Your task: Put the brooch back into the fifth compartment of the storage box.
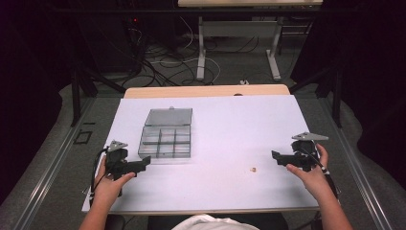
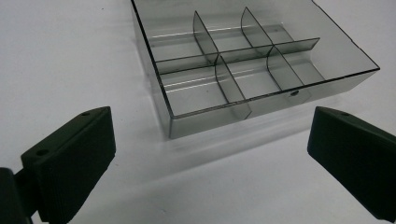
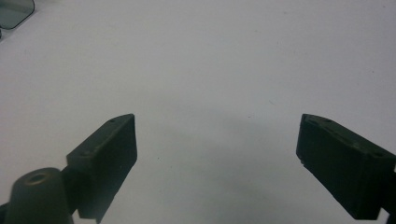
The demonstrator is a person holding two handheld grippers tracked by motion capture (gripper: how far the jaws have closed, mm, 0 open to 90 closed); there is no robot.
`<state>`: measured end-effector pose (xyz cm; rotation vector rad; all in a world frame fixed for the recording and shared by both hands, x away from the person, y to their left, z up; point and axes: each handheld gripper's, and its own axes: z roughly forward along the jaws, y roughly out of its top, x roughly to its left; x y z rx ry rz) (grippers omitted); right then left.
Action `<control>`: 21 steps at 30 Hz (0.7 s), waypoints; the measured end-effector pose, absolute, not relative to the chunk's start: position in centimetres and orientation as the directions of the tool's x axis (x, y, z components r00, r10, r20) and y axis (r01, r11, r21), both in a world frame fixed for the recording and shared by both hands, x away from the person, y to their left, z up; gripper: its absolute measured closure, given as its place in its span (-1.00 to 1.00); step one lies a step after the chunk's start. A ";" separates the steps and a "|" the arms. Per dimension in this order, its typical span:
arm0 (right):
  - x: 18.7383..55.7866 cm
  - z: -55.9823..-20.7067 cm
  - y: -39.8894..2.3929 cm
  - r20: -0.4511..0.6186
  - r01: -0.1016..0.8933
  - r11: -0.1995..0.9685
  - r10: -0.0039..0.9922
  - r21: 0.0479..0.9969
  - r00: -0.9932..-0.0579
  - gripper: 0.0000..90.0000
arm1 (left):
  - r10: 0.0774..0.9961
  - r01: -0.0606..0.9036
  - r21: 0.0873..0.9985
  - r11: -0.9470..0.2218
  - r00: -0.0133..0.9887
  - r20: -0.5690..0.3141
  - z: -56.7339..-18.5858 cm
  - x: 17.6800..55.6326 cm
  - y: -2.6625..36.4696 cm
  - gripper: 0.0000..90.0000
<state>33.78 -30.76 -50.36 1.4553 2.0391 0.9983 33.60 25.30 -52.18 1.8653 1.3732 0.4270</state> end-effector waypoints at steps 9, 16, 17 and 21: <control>33.8 -50.3 -30.5 0.014 0.602 0.247 0.919 0.759 -0.395 -0.65 | 0.913 0.657 0.743 -0.129 0.370 -0.169 -52.2 33.6 25.3 -0.95; 33.9 -50.0 -30.0 -0.011 0.589 0.300 0.896 0.751 -0.443 -0.60 | 0.913 0.653 0.748 -0.117 0.367 -0.178 -52.2 33.4 25.3 -0.94; 33.9 -50.0 -30.0 -0.011 0.589 0.300 0.896 0.751 -0.443 -0.60 | 0.912 0.651 0.748 -0.129 0.374 -0.167 -52.2 33.3 25.3 -0.94; 34.0 -49.5 -29.3 -0.012 0.586 0.333 0.876 0.739 -0.482 -0.54 | 0.915 0.655 0.745 -0.127 0.367 -0.166 -52.1 33.2 25.4 -0.93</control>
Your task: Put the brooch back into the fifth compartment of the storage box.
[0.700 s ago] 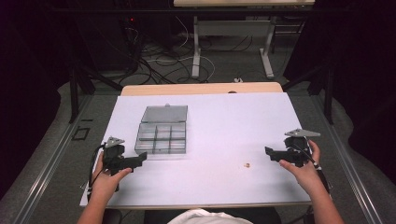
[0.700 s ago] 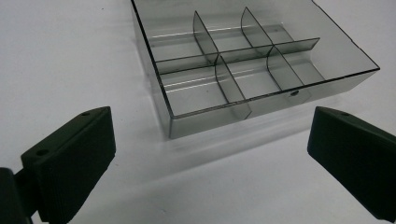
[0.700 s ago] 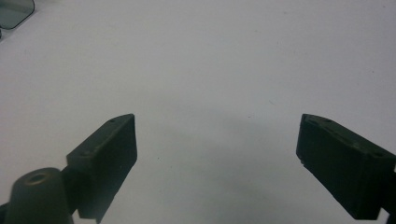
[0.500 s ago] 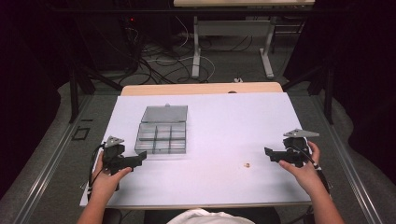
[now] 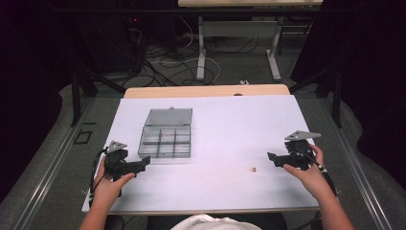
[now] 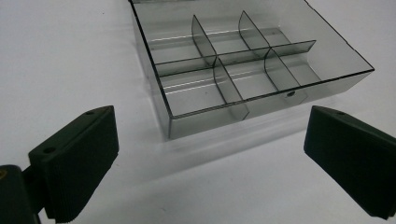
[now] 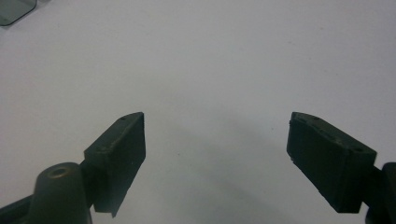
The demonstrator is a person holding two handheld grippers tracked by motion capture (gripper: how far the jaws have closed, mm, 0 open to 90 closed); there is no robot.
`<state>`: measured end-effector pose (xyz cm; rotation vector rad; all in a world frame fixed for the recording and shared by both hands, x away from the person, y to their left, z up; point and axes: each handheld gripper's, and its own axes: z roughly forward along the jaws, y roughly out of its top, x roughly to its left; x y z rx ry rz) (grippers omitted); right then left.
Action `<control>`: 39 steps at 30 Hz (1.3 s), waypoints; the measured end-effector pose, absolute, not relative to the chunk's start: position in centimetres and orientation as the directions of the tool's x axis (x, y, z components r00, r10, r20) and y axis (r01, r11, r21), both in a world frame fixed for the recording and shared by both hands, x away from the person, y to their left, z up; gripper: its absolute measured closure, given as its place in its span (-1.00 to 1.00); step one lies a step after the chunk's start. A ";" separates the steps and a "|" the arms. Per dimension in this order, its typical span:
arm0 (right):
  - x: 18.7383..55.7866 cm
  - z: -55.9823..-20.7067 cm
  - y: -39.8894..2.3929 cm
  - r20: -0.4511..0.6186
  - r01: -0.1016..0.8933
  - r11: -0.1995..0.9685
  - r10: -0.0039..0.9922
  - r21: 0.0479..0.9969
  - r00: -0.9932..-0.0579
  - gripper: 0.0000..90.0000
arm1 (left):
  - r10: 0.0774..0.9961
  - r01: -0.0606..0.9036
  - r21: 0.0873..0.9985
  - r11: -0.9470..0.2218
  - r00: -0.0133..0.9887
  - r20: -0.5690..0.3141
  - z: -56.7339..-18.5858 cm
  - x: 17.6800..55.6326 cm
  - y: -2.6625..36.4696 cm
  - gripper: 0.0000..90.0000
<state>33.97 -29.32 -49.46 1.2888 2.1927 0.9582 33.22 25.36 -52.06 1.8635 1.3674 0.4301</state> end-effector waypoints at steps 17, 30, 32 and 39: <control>34.5 -49.3 -27.2 -0.024 0.595 0.463 0.802 0.657 -0.597 -0.32 | 0.917 0.650 0.749 -0.127 0.365 -0.162 -52.2 33.1 25.3 -0.92; 35.0 -49.5 -26.0 -0.017 0.599 0.524 0.761 0.605 -0.648 -0.18 | 0.918 0.652 0.746 -0.132 0.364 -0.156 -52.2 33.0 25.3 -0.90; 35.2 -49.6 -25.8 -0.019 0.602 0.533 0.758 0.594 -0.652 -0.17 | 0.917 0.654 0.744 -0.138 0.368 -0.153 -52.2 33.0 25.4 -0.90; 35.7 -49.8 -25.1 -0.014 0.610 0.555 0.746 0.566 -0.666 -0.10 | 0.919 0.652 0.748 -0.124 0.359 -0.160 -52.2 33.0 25.4 -0.89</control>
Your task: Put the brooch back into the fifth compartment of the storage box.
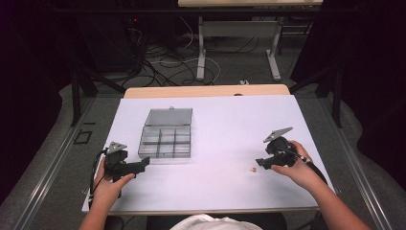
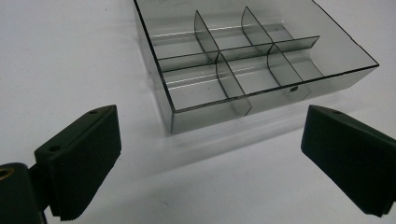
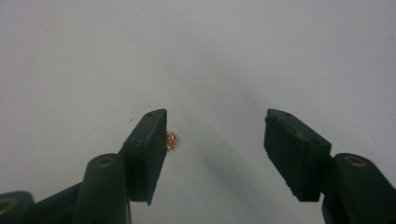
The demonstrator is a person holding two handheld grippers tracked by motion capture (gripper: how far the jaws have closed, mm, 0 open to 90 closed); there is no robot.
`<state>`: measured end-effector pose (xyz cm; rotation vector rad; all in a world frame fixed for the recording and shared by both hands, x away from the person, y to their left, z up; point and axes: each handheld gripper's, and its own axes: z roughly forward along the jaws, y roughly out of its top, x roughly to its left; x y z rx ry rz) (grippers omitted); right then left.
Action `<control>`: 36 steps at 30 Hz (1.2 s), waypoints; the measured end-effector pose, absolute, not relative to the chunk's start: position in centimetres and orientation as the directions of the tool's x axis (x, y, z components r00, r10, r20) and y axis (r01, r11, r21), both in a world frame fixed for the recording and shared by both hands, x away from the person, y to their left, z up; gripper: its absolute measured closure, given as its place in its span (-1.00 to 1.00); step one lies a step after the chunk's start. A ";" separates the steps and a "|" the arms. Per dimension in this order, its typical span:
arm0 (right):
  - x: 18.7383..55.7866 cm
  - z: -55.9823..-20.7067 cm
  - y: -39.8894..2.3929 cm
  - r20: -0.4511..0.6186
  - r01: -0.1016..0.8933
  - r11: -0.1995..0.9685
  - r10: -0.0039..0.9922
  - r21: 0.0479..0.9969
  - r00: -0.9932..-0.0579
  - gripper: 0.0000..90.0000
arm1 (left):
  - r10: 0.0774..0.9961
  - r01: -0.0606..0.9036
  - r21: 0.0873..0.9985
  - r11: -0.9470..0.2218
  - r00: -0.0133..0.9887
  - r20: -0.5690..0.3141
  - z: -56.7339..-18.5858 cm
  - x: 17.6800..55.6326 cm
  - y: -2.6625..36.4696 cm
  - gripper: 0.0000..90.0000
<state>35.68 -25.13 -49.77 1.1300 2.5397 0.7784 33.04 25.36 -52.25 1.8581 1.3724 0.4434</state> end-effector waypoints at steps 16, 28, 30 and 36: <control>36.4 -50.4 -24.2 0.055 0.658 0.567 0.736 0.495 -0.675 0.15 | 0.920 0.656 0.744 -0.126 0.357 -0.159 -52.3 33.0 25.4 -0.88; 36.5 -51.7 -23.1 0.074 0.649 0.615 0.698 0.447 -0.712 0.25 | 0.922 0.657 0.744 -0.124 0.354 -0.159 -52.3 33.1 25.5 -0.87; 36.6 -51.6 -23.0 0.070 0.646 0.632 0.690 0.427 -0.721 0.26 | 0.922 0.657 0.744 -0.121 0.352 -0.160 -52.3 33.0 25.5 -0.87; 36.7 -52.2 -22.8 0.057 0.629 0.647 0.676 0.431 -0.734 0.28 | 0.922 0.661 0.741 -0.121 0.351 -0.163 -52.3 33.0 25.6 -0.86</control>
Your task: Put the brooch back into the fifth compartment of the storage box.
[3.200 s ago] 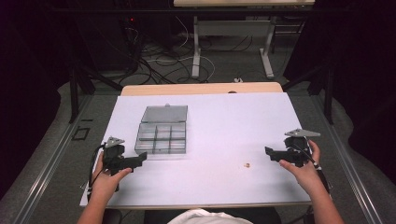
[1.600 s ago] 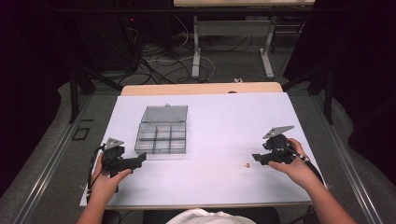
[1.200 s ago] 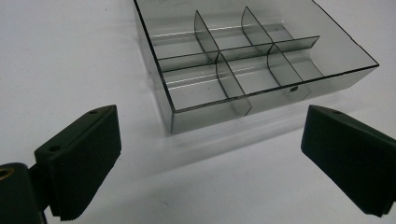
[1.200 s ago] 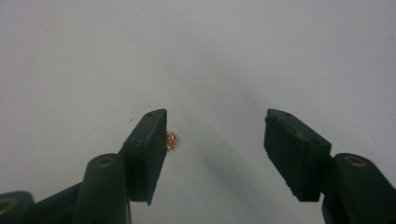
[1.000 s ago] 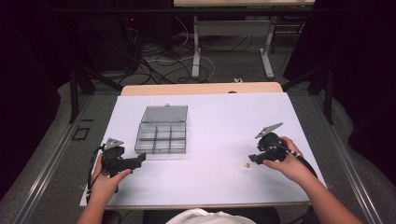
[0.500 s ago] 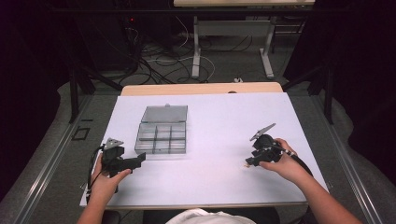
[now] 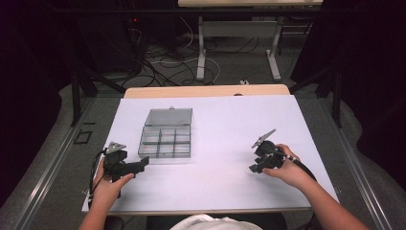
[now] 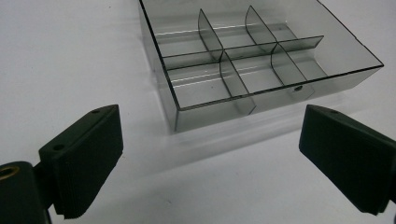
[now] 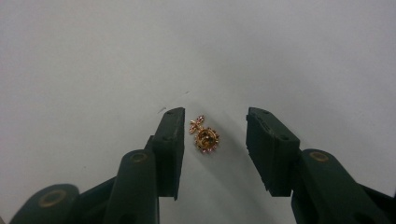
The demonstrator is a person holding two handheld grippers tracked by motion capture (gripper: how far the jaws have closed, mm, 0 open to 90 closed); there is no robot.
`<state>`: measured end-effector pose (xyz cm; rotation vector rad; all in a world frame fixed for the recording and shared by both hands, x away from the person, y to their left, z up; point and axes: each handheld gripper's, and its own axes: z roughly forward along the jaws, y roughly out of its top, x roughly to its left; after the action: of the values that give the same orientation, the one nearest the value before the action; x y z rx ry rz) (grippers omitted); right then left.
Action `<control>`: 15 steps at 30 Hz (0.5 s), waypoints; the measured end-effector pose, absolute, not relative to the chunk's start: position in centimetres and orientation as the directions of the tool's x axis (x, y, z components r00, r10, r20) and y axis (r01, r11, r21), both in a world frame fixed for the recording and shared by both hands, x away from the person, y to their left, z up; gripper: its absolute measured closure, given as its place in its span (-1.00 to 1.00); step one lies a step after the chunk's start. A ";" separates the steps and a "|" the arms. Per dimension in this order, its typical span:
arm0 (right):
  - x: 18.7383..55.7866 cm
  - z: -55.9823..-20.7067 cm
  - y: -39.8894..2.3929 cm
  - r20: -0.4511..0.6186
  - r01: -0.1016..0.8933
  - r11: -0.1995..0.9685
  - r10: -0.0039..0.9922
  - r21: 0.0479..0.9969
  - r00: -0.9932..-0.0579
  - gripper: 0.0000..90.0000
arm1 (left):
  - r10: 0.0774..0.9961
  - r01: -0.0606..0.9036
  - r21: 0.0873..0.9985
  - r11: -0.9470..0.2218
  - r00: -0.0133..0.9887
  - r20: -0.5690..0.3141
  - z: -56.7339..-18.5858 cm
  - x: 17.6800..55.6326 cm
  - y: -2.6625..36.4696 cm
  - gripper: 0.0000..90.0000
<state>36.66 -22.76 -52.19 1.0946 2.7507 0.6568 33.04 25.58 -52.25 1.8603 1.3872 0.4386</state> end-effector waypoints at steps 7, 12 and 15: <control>36.7 -52.5 -22.6 0.053 0.625 0.667 0.665 0.405 -0.745 0.37 | 0.924 0.658 0.744 -0.116 0.346 -0.162 -52.3 33.0 25.6 -0.85; 36.6 -52.7 -22.5 0.043 0.613 0.685 0.652 0.394 -0.757 0.41 | 0.924 0.653 0.750 -0.111 0.346 -0.165 -52.2 33.0 25.6 -0.85; 36.5 -52.9 -22.3 0.034 0.605 0.696 0.644 0.387 -0.764 0.45 | 0.925 0.656 0.747 -0.110 0.343 -0.165 -52.1 33.0 25.7 -0.84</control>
<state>36.55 -22.30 -52.92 1.0330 2.7966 0.5820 32.96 25.71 -52.12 1.8457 1.3910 0.4461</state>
